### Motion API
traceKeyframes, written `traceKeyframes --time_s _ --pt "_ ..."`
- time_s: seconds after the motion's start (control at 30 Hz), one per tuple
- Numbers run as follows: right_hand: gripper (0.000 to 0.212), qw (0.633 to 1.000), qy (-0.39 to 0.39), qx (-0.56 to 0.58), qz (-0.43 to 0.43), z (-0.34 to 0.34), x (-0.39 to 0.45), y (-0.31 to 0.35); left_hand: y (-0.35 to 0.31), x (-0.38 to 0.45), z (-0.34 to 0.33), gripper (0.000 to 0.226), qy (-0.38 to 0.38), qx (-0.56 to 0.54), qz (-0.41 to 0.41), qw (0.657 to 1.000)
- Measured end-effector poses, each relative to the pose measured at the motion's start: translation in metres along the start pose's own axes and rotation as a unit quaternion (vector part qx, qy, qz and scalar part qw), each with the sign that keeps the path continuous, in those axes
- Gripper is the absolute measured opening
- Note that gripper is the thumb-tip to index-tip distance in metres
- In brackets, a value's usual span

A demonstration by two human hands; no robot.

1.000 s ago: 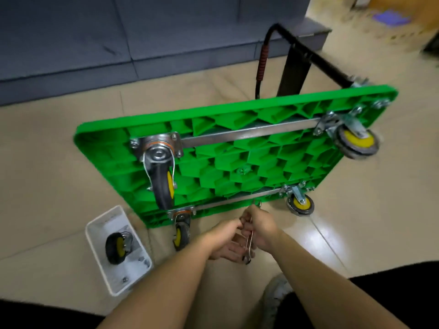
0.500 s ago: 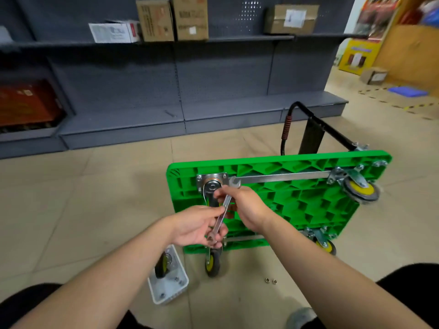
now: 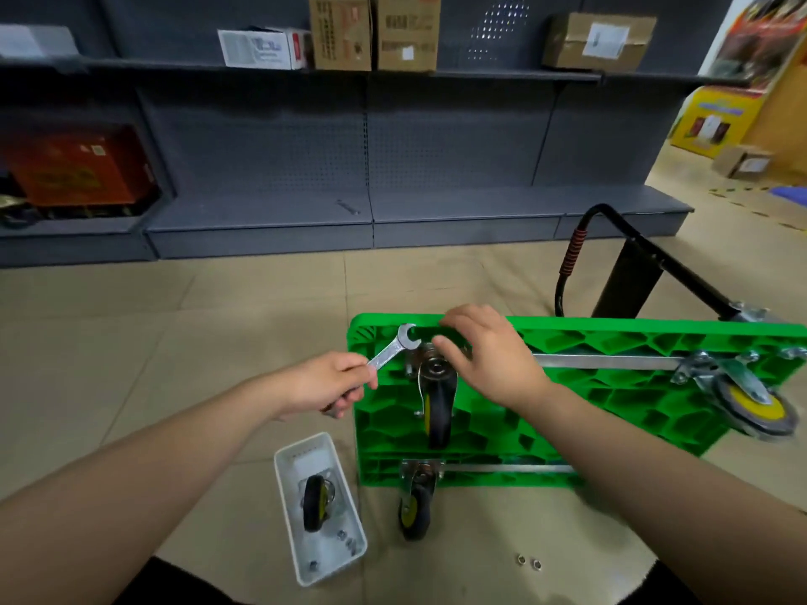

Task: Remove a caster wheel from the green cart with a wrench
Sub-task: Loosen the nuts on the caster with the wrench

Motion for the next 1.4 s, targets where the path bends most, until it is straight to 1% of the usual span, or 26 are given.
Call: traceKeyframes --time_s 0.07,0.13,0.27,0.37,0.53,0.63,0.8,0.87,0.97,1.1,1.4 --pt "0.043 0.996 0.032 -0.063 0.06 -0.011 -0.005 -0.006 0.008 0.01 0.011 0.022 -0.042 0.006 -0.011 0.999" --pt "0.049 0.99 0.058 -0.096 0.082 -0.023 -0.01 -0.009 0.012 0.016 0.018 0.026 -0.071 0.052 -0.02 0.996" --pt "0.056 0.989 0.042 -0.119 0.081 -0.029 -0.017 -0.007 0.006 0.022 0.021 0.03 -0.107 0.151 -0.032 0.982" --pt "0.057 0.987 0.039 -0.13 0.081 -0.029 -0.019 -0.005 -0.001 0.023 0.018 0.031 -0.131 0.215 -0.045 0.967" --pt "0.052 0.98 0.042 -0.18 0.068 -0.024 -0.016 0.001 0.002 0.024 0.02 0.037 -0.169 0.265 -0.057 0.948" --pt "0.054 0.975 0.051 -0.204 0.071 -0.023 -0.021 0.002 0.003 0.025 0.024 0.039 -0.187 0.28 -0.056 0.94" --pt "0.054 0.967 0.057 -0.222 0.11 -0.018 -0.024 -0.008 0.002 0.027 0.025 0.039 -0.22 0.315 -0.059 0.921" --pt "0.052 0.97 0.056 -0.212 0.101 -0.017 -0.024 -0.012 0.001 0.026 0.025 0.039 -0.226 0.324 -0.057 0.917" --pt "0.052 0.975 0.05 -0.199 0.081 -0.02 -0.025 -0.012 0.004 0.026 0.021 0.041 -0.224 0.318 -0.047 0.92" --pt "0.055 0.977 0.051 -0.193 0.082 -0.02 -0.03 -0.009 0.008 0.023 0.014 0.041 -0.214 0.29 -0.035 0.932" --pt "0.057 0.98 0.048 -0.184 0.063 -0.021 -0.028 -0.009 0.016 0.028 0.002 0.042 -0.215 0.278 -0.01 0.936"
Point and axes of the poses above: each hand's wrist, its own x-axis towards the middle knuckle, its own z-axis out of the back of the hand, y = z × x, the point moved 6 cm from there along x, towards the middle knuckle, and after that the axes turned 14 degrees about z, right-handed, at the moved point
